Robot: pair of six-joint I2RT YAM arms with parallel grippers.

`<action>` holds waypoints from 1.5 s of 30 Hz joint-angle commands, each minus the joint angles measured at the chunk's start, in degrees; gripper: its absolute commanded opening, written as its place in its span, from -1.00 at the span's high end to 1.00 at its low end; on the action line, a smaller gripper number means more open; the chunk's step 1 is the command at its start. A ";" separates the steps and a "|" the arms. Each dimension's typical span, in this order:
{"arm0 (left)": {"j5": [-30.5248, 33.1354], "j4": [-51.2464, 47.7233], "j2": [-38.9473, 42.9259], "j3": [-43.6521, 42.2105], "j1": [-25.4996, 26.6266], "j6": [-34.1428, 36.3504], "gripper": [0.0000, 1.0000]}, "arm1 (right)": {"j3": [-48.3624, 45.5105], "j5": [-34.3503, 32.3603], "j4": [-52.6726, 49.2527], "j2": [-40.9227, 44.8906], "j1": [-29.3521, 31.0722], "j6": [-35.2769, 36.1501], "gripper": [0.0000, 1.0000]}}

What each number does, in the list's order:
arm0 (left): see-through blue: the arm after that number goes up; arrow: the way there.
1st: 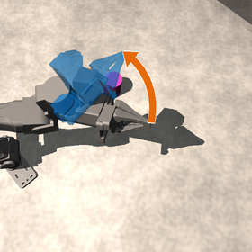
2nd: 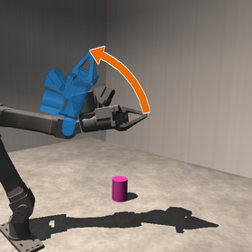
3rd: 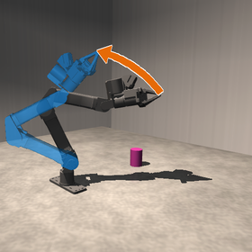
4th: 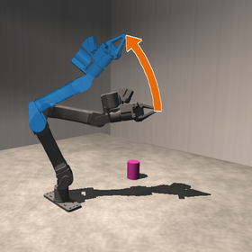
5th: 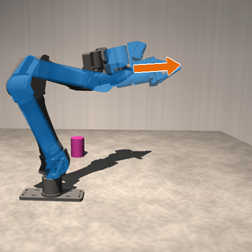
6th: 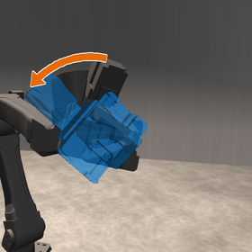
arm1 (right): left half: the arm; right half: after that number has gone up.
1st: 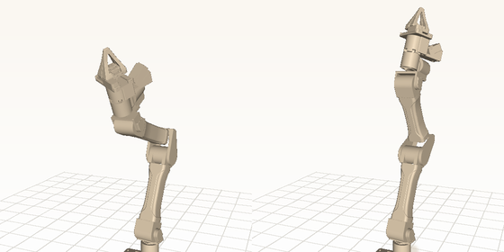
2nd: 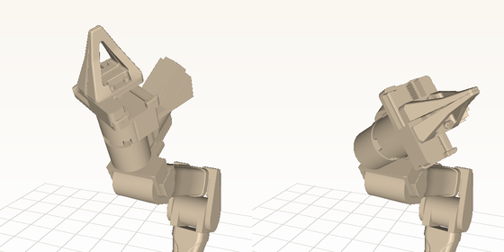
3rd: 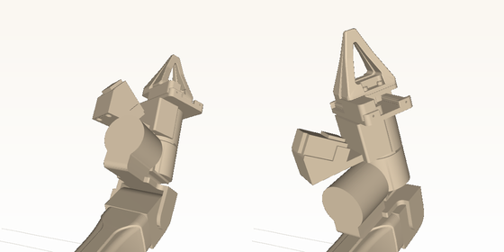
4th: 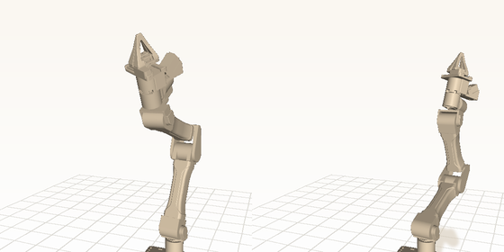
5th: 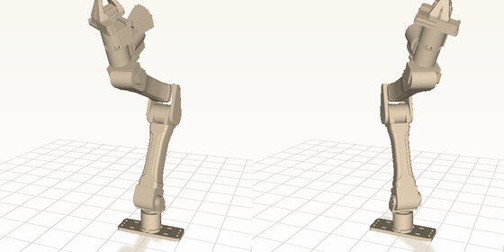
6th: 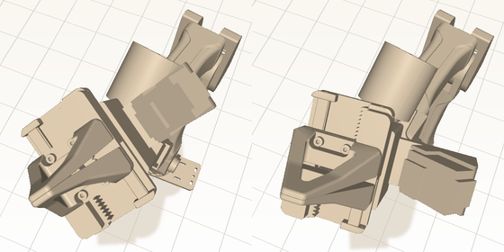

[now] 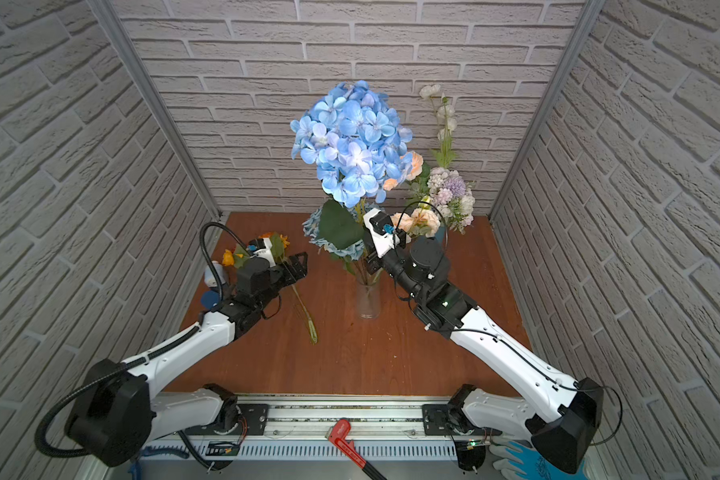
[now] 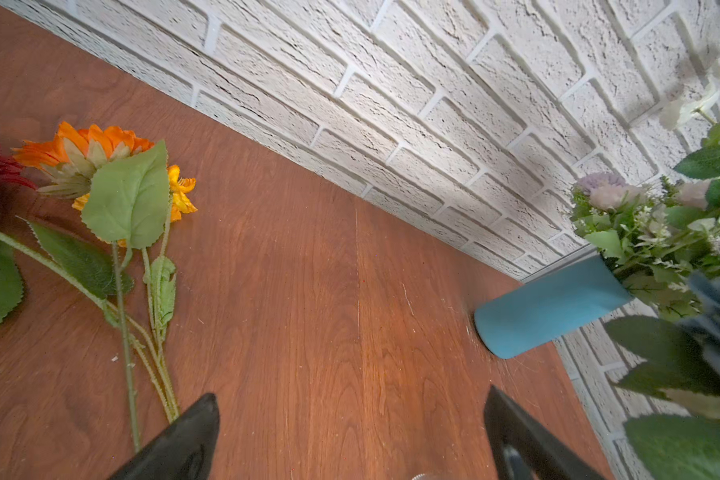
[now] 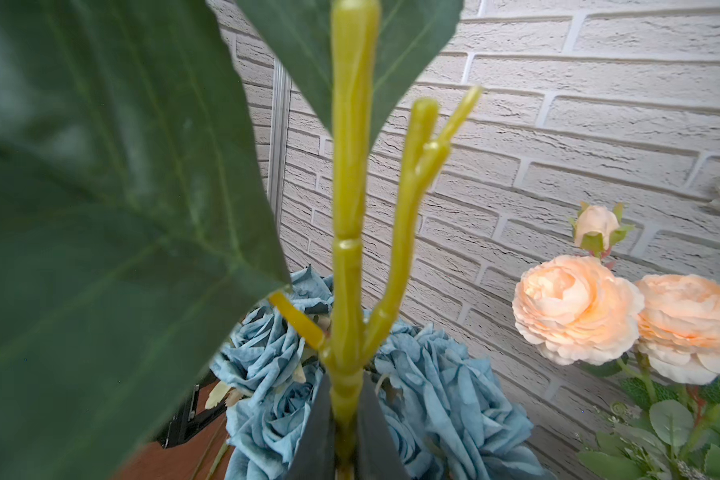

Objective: Arrange the flowers into the vase
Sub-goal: 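Lower the hydrangea stem into the glass vase with the right gripper while the left withdraws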

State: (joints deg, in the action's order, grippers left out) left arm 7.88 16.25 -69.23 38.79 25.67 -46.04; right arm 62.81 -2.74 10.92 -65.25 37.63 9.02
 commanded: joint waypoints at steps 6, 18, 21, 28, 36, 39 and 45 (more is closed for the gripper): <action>0.76 1.94 0.01 -0.08 -0.36 -0.54 -0.97 | -7.42 -0.65 10.38 0.76 -0.76 -1.49 0.88; -0.68 2.65 -1.12 0.50 -0.33 -1.15 -0.96 | -19.14 -3.41 16.72 3.16 -1.42 -6.89 0.88; -1.10 2.79 -1.50 0.54 -0.36 -1.46 -0.96 | -21.60 -4.26 18.94 3.20 -1.59 -8.59 0.88; -1.81 3.09 -1.79 0.56 -0.31 -1.95 -0.97 | -25.89 -5.90 21.77 2.94 -1.57 -11.53 0.87; -1.80 3.06 -1.74 0.39 -0.33 -2.38 -0.96 | -27.67 -6.86 18.94 2.26 -1.61 -13.83 0.80; -1.83 3.17 -1.78 0.40 -0.28 -2.47 -0.96 | -27.15 -6.75 16.42 1.92 -1.59 -14.38 0.75; -1.80 2.84 -1.44 0.20 -0.29 -2.56 -0.97 | -25.53 -5.30 11.41 2.52 -1.60 -14.64 0.45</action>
State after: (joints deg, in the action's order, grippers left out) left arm 6.11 16.62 -70.89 38.79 25.61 -48.29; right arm 35.57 -8.82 23.88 -63.42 36.21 -4.58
